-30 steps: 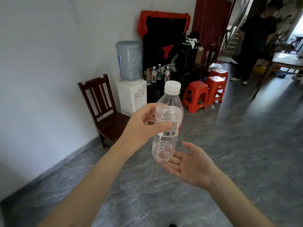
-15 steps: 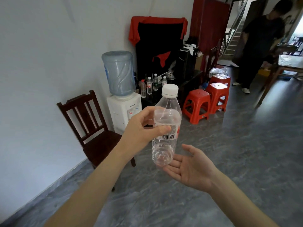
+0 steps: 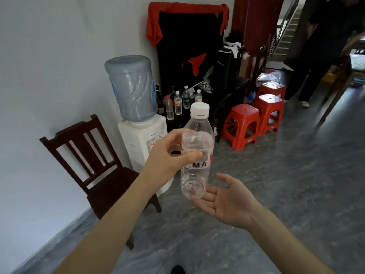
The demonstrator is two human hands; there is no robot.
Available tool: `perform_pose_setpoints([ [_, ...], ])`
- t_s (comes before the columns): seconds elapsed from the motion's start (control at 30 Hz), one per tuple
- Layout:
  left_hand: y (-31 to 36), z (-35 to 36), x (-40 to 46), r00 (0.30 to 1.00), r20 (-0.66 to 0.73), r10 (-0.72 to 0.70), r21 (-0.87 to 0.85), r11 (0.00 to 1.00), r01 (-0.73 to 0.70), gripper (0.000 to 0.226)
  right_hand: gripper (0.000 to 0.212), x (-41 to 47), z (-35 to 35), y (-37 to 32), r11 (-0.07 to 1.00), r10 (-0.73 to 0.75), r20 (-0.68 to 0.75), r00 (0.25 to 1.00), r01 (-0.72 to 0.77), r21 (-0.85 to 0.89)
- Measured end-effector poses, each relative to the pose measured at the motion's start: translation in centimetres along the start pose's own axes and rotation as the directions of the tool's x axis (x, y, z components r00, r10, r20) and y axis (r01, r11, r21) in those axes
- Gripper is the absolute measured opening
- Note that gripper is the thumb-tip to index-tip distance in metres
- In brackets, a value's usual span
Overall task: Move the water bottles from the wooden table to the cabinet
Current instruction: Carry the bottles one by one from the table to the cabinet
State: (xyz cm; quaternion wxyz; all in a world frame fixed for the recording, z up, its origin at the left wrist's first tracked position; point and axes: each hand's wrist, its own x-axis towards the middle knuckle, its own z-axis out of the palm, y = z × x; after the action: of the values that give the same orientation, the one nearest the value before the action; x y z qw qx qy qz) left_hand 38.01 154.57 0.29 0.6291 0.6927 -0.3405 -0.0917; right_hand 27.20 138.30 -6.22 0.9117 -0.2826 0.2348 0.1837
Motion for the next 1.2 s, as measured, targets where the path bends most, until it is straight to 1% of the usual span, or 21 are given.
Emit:
perform_pose_setpoints([
  [0.17, -2.9, -2.4, 8.0, 1.0, 0.028, -0.003, 0.0, 1.0, 0.003, 0.054, 0.065, 5.8, 0.9, -5.9, 0.999, -0.031, -0.032, 0.999, 0.031, 0.008],
  [0.33, -4.7, -4.7, 15.6, 0.998, 0.052, 0.039, 0.024, 0.999, -0.04, 0.052, 0.067, 11.6, 2.1, -12.2, 0.996, -0.066, -0.057, 0.996, 0.062, -0.065],
  [0.4, -5.4, -5.3, 18.1, 0.996, 0.071, 0.049, 0.039, 0.998, -0.052, 0.052, 0.068, 13.5, 2.6, -14.0, 0.996, -0.078, -0.065, 0.995, 0.075, -0.055],
  [0.47, -6.4, -5.7, 20.2, 0.996, 0.082, 0.041, 0.042, 0.998, -0.045, 0.05, 0.069, 15.0, 2.7, -15.5, 0.996, -0.079, -0.069, 0.995, 0.076, -0.035],
  [0.57, -8.2, -6.2, 23.2, 0.996, 0.083, 0.024, 0.03, 0.999, -0.027, 0.051, 0.069, 17.0, 2.3, -17.8, 0.997, -0.062, -0.069, 0.996, 0.058, -0.057],
  [0.8, -12.5, -4.9, 31.2, 0.996, 0.081, -0.02, 0.044, 0.999, 0.016, 0.052, 0.062, 21.8, -0.5, -24.7, 0.996, -0.047, -0.085, 0.995, 0.041, -0.076],
  [1.0, -15.2, -2.7, 39.9, 0.998, 0.045, -0.039, 0.093, 0.995, 0.035, 0.054, 0.065, 26.6, -3.3, -33.5, 0.995, -0.011, -0.087, 0.996, 0.002, -0.101],
  [1.13, -16.4, -1.4, 45.7, 0.999, 0.002, -0.047, 0.155, 0.987, 0.046, 0.054, 0.059, 29.7, -4.2, -39.0, 0.995, 0.021, -0.073, 0.997, -0.028, -0.096],
  [1.2, -17.0, -1.0, 48.3, 0.998, -0.048, -0.034, 0.154, 0.987, 0.041, 0.051, 0.057, 31.0, -4.7, -41.8, 0.992, 0.033, -0.051, 0.998, -0.039, -0.116],
])
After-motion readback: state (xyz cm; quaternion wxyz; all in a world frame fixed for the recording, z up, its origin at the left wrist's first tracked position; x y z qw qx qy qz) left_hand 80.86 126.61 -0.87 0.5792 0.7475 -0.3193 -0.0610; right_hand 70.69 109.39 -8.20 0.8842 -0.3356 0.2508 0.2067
